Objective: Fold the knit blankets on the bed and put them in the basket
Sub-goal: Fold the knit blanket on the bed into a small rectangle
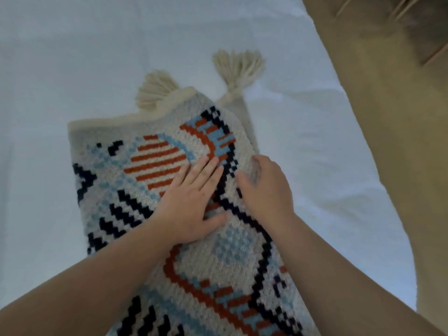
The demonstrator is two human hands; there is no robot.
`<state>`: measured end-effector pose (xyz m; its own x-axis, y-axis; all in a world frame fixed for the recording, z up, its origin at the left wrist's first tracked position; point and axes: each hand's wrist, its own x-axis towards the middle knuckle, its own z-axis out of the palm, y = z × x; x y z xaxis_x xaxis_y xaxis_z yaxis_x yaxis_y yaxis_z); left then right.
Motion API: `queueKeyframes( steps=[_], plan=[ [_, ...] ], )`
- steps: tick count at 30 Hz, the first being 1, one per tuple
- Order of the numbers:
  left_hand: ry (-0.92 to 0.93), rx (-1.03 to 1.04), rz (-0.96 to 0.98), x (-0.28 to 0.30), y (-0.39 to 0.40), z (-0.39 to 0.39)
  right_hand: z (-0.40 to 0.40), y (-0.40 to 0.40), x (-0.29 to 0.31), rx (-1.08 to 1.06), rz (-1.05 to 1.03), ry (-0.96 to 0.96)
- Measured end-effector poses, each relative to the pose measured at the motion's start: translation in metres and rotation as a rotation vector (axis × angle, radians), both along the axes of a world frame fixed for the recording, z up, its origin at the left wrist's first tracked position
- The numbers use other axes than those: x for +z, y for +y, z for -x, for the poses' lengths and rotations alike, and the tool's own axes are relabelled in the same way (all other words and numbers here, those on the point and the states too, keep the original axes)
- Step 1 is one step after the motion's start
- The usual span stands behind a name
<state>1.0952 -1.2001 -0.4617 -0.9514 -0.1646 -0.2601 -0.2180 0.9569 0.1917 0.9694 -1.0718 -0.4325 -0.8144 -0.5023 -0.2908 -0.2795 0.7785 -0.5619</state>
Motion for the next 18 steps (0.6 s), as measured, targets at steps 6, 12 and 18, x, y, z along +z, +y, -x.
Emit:
queueKeyframes(
  steps=[6,12,18],
  plan=[
    [0.045,0.045,-0.021,-0.001,-0.032,0.038,0.054,-0.066,0.006,-0.048,0.099,-0.142],
    [0.102,0.055,-0.093,-0.008,-0.039,0.049,0.104,-0.117,0.004,-0.055,0.176,-0.581],
    [0.207,0.06,-0.135,0.001,-0.038,0.078,0.121,-0.108,-0.002,-0.154,0.586,-0.184]
  ],
)
